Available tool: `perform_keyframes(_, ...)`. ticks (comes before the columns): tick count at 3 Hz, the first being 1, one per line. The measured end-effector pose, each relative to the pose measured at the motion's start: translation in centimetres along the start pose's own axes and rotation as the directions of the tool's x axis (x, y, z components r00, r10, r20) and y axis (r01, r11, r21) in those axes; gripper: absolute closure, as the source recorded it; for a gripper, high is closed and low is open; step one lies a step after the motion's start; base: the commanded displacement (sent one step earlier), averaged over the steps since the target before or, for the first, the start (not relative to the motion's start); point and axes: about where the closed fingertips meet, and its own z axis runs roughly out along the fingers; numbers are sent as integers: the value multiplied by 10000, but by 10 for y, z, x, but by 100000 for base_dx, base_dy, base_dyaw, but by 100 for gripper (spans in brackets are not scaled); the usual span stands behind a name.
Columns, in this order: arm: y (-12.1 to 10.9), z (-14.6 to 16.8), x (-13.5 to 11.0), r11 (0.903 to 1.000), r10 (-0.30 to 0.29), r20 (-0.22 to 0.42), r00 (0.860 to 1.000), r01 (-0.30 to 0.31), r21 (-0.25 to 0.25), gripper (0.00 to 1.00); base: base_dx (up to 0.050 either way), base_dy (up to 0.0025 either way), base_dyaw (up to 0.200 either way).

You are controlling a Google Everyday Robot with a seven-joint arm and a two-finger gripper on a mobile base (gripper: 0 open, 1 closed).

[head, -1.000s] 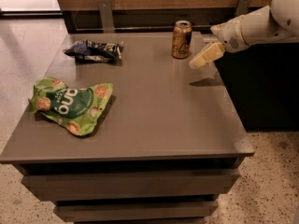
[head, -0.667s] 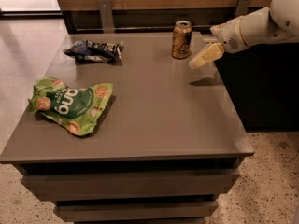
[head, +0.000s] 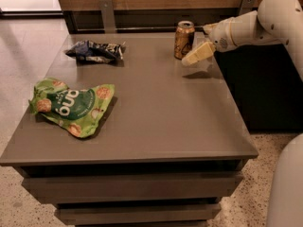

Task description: Pick orange can

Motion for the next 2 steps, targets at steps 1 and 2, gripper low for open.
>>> perform_keyframes(1, -9, 21, -4, 10000, 15, 335, 9994, -15, -18, 0, 0, 0, 0)
perform_keyframes(2, -19, 33, -5, 9999, 61, 635, 9980, -71, 157, 0, 0, 0, 0)
